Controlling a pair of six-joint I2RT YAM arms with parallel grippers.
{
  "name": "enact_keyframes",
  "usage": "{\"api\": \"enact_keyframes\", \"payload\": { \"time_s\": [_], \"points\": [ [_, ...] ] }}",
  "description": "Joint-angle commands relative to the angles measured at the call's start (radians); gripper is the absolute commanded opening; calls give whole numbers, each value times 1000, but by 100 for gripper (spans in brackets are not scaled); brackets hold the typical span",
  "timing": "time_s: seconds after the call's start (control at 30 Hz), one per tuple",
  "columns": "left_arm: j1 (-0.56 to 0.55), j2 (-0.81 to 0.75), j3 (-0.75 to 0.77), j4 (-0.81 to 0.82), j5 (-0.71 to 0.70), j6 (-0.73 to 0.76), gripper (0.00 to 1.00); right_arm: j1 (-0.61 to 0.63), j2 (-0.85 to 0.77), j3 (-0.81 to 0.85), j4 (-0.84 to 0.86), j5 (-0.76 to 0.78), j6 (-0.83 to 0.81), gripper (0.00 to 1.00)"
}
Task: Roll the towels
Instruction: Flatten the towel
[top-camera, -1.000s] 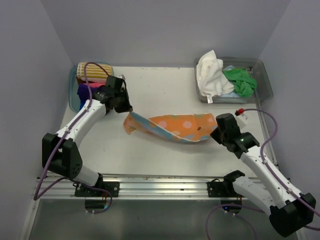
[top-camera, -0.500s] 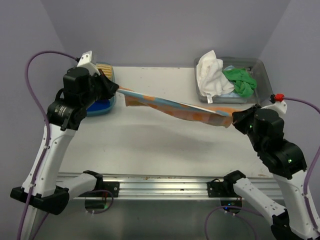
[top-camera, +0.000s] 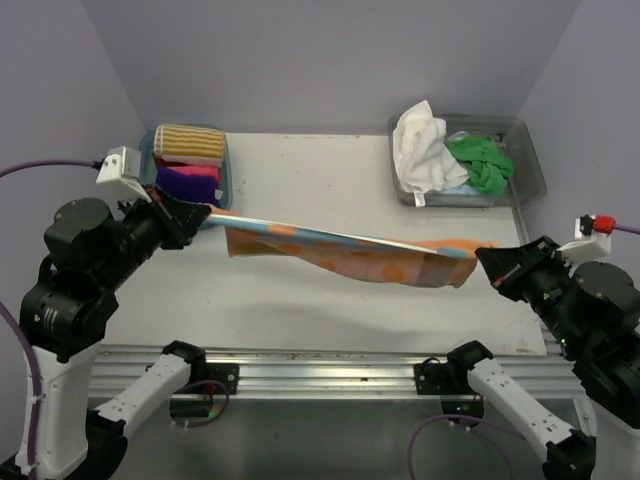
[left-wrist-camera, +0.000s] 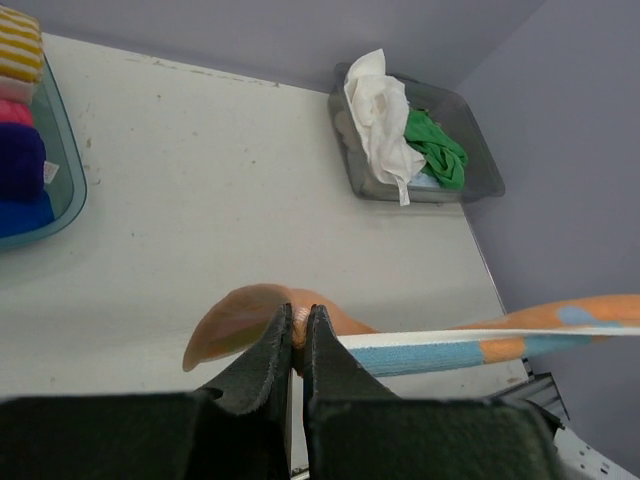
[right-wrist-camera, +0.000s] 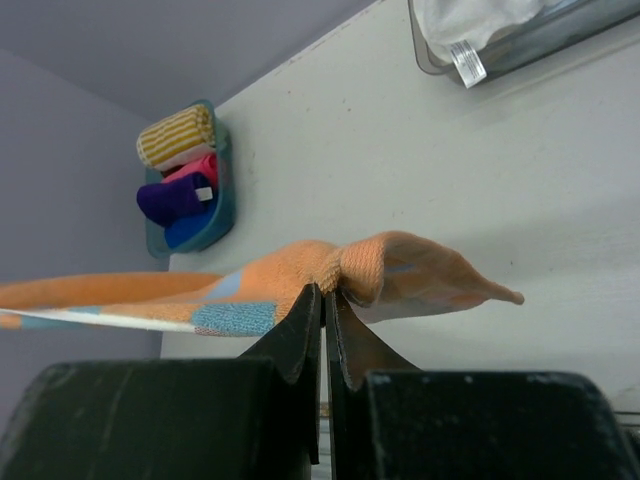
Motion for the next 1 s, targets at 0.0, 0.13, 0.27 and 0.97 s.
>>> {"api": "enact_keyframes", "payload": {
  "time_s": [0.0,0.13,0.27,0.97],
  "points": [
    [14,-47,50,-91,-85,17,0,-9,-19,21,-147,75,16,0],
    [14,-64,6,-137,-92,2,0,-9,-33,-62,-190,144,32,0],
    [14,2,-170,-102,-111,-24,0,-9,3,-267,-134,164,16,0],
    [94,837,-255,286,-164,3,0,-179,828,-398,626,249,-235,0]
  ]
}}
